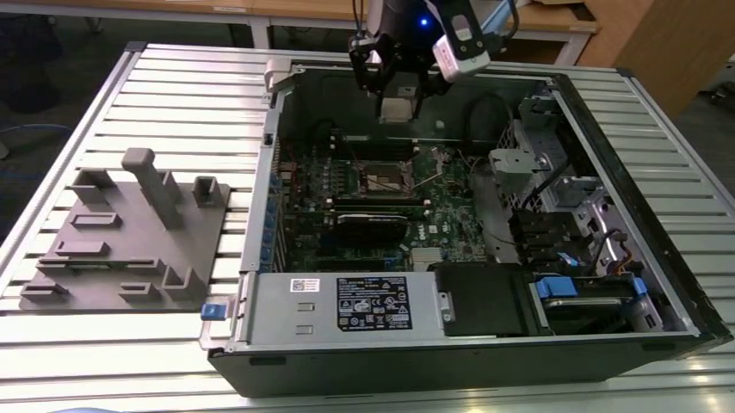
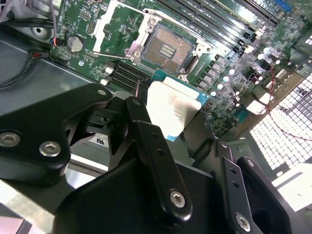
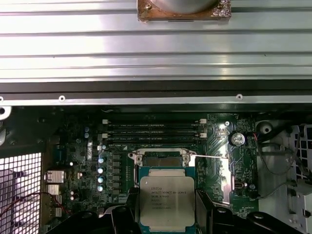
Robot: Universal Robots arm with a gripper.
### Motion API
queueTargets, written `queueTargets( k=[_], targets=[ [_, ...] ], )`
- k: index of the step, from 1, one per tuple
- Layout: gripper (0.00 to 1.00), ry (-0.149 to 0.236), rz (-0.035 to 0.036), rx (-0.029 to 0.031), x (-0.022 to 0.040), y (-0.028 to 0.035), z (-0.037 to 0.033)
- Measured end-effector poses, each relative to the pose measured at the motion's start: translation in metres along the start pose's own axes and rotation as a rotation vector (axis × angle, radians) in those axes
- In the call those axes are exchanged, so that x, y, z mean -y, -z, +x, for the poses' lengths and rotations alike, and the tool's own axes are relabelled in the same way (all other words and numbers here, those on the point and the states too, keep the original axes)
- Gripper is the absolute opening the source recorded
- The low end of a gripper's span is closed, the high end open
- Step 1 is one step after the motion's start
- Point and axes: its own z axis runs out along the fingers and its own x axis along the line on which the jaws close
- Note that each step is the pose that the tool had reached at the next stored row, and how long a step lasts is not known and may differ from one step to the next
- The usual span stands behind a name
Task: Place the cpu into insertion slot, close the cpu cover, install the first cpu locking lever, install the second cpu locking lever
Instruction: 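Place the cpu into insertion slot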
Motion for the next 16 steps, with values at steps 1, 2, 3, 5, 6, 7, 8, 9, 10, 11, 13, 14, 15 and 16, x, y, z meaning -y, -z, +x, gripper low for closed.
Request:
queueTargets(
  k=[1,2,3,5,6,7,8,9,10,11,13,14,15,16],
  targets=[
    [0.54,0.000,0.0002,0.0000,0.0001,-0.0004,0.0000],
    [0.54,0.000,0.0003,-0.0001,0.0001,-0.0007,0.0000],
    [0.54,0.000,0.0003,-0.0001,0.0001,-0.0011,0.0000],
    [0.54,0.000,0.0002,-0.0001,0.0002,-0.0022,0.0000],
    [0.54,0.000,0.0003,-0.0001,0.0003,-0.0027,0.0000],
    [0.54,0.000,0.0004,-0.0001,0.0003,-0.0031,0.0000],
    [0.54,0.000,0.0004,-0.0002,0.0003,-0.0035,0.0001],
    [0.54,0.000,0.0004,-0.0001,0.0004,-0.0040,0.0001],
    [0.54,0.000,0.0003,-0.0001,0.0004,-0.0044,0.0002],
    [0.54,0.000,0.0004,-0.0001,0.0005,-0.0048,0.0002],
    [0.54,0.000,0.0004,-0.0002,0.0006,-0.0058,0.0004],
    [0.54,0.000,0.0003,-0.0001,0.0006,-0.0064,0.0005],
    [0.54,0.000,0.0003,-0.0001,0.0007,-0.0072,0.0006],
    [0.54,0.000,0.0005,-0.0002,0.0008,-0.0083,0.0007]
  ],
)
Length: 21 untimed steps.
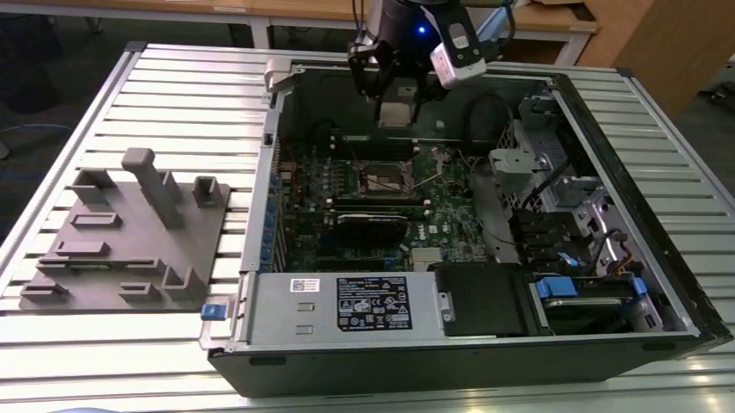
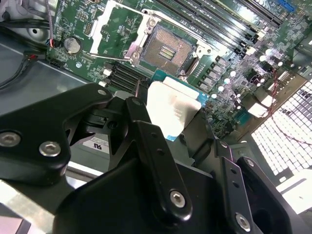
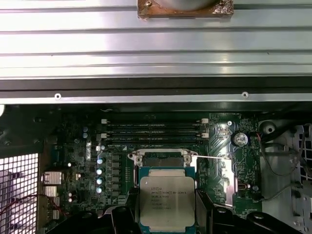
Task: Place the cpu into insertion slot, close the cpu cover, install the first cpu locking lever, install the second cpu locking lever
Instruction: 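Place the cpu into insertion slot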
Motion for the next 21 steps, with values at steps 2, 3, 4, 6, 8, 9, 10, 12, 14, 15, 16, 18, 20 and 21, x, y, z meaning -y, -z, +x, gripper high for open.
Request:
queueTargets(
  k=[2,3,4,6,8,9,10,12,14,15,16,18,20,21],
  targets=[
    [0.54,0.000,-0.0001,0.0000,0.0002,-0.0027,0.0003],
    [0.54,0.000,-0.0001,0.0000,0.0004,-0.0040,0.0005],
    [0.54,0.000,-0.0002,0.0000,0.0005,-0.0053,0.0006],
    [0.54,0.000,-0.0001,0.0000,0.0007,-0.0072,0.0008],
    [0.54,0.000,-0.0001,0.0001,0.0008,-0.0087,0.0010],
    [0.54,0.000,-0.0001,0.0000,0.0009,-0.0093,0.0010],
    [0.54,0.000,-0.0001,0.0001,0.0009,-0.0100,0.0011],
    [0.54,0.000,-0.0001,0.0000,0.0010,-0.0111,0.0012],
    [0.54,0.000,0.0001,-0.0001,0.0011,-0.0116,0.0012],
    [0.54,0.000,0.0003,-0.0001,0.0011,-0.0117,0.0012],
    [0.54,0.000,0.0001,-0.0001,0.0011,-0.0118,0.0012],
    [0.54,0.000,-0.0001,0.0000,0.0011,-0.0119,0.0012],
    [0.54,0.000,-0.0001,0.0000,0.0011,-0.0119,0.0012],
    [0.54,0.000,-0.0003,0.0001,0.0011,-0.0123,0.0012]
  ],
)
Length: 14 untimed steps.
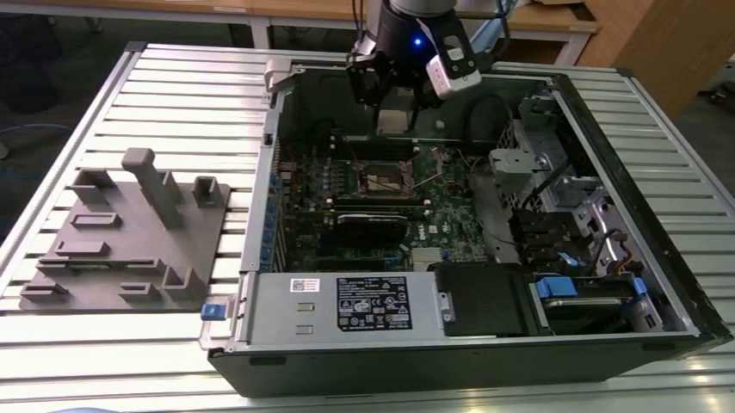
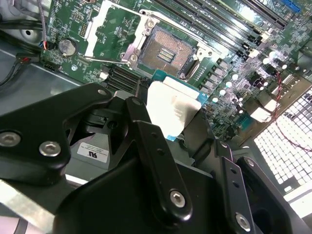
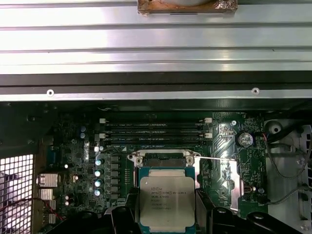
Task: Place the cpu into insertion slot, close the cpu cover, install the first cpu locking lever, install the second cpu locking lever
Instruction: 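Place the cpu into insertion slot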
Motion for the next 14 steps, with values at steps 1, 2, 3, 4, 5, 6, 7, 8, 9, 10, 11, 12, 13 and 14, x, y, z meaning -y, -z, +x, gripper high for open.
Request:
queueTargets(
  k=[1,2,3,4,5,6,7,8,9,10,11,12,13,14],
  targets=[
    [0.54,0.000,-0.0003,0.0002,0.0001,-0.0008,0.0000],
    [0.54,0.000,0.0000,0.0000,0.0002,-0.0017,0.0000],
    [0.54,0.000,0.0003,-0.0001,0.0003,-0.0025,0.0001],
    [0.54,0.000,0.0002,-0.0001,0.0003,-0.0034,0.0001],
    [0.54,0.000,0.0003,0.0000,0.0004,-0.0040,0.0001],
    [0.54,0.000,0.0002,-0.0001,0.0005,-0.0045,0.0002],
    [0.54,0.000,0.0003,-0.0001,0.0005,-0.0048,0.0002],
    [0.54,0.000,0.0003,-0.0001,0.0005,-0.0051,0.0003],
    [0.54,0.000,0.0004,-0.0002,0.0005,-0.0053,0.0003],
    [0.54,0.000,0.0004,-0.0001,0.0006,-0.0055,0.0003],
    [0.54,0.000,0.0002,-0.0001,0.0006,-0.0059,0.0003],
    [0.54,0.000,0.0000,0.0000,0.0006,-0.0064,0.0003],
    [0.54,0.000,0.0001,0.0000,0.0007,-0.0071,0.0004],
    [0.54,0.000,0.0003,-0.0001,0.0008,-0.0079,0.0004]
  ],
)
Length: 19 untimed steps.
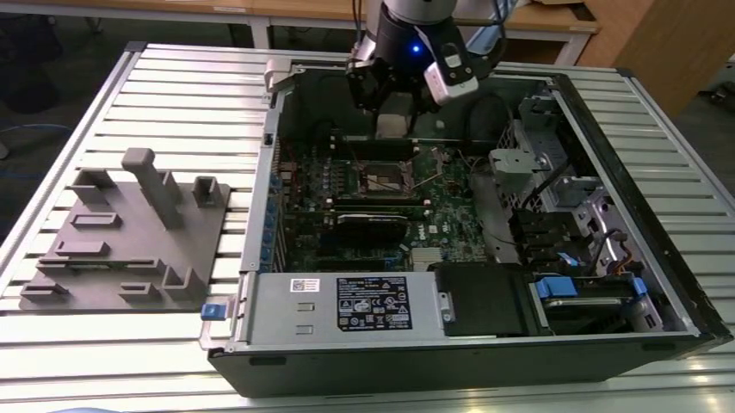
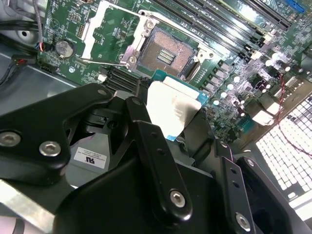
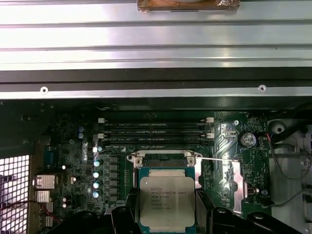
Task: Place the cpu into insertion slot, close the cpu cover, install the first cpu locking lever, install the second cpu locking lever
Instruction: 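Place the cpu into insertion slot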
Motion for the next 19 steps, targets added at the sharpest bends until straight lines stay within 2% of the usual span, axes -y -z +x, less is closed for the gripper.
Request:
queueTargets(
  k=[19],
  targets=[
    [0.54,0.000,-0.0001,0.0000,0.0012,-0.0135,0.0004]
  ],
)
